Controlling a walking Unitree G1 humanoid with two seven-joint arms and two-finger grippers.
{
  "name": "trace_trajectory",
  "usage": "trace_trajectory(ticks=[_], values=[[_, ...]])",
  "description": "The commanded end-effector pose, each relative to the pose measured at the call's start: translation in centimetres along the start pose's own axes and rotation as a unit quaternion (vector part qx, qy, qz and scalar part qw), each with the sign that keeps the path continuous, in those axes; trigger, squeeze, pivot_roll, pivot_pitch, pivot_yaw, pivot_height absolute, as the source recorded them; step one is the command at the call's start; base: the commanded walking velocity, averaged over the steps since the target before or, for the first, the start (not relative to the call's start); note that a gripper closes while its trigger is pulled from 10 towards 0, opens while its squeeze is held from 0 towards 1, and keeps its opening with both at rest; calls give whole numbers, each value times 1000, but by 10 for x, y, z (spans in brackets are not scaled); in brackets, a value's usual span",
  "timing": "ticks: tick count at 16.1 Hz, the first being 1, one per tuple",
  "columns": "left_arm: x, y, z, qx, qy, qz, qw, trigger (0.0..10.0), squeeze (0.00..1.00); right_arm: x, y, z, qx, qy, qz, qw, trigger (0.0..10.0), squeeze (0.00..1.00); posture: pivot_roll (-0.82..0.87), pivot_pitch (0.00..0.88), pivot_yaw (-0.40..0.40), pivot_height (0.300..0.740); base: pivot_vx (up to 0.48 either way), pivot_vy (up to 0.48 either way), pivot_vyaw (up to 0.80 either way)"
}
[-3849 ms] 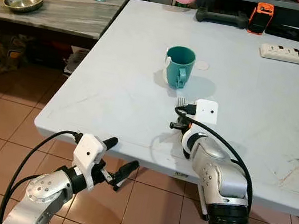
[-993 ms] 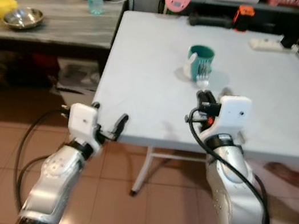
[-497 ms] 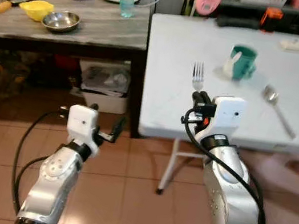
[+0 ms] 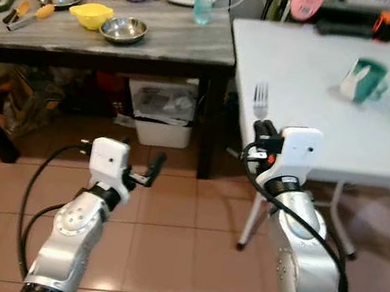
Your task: Setting the table
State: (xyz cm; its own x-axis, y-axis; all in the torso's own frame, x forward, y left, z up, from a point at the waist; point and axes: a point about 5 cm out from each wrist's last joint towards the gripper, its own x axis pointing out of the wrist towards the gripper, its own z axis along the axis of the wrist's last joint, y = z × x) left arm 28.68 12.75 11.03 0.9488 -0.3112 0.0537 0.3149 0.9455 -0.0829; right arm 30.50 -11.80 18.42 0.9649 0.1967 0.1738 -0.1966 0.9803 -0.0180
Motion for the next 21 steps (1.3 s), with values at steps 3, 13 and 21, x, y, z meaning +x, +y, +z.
trace_trajectory(ticks=[3, 13, 21], values=[[0, -1, 1, 9, -3, -2, 1000, 10000, 0, 0, -2, 2, 0, -3, -6, 1000, 10000, 0, -57, 97, 52, 740, 0, 160, 0], [3, -7, 10, 15, -24, -28, 999, 10000, 0, 0, -3, 0, -2, -2, -3, 1000, 10000, 0, -61, 92, 48, 740, 0, 0, 0], [3, -11, 9, 10, -24, -44, 999, 10000, 0, 1, -3, 0, -2, -1, -4, 1000, 10000, 0, -63, 91, 48, 740, 321, 0, 533]])
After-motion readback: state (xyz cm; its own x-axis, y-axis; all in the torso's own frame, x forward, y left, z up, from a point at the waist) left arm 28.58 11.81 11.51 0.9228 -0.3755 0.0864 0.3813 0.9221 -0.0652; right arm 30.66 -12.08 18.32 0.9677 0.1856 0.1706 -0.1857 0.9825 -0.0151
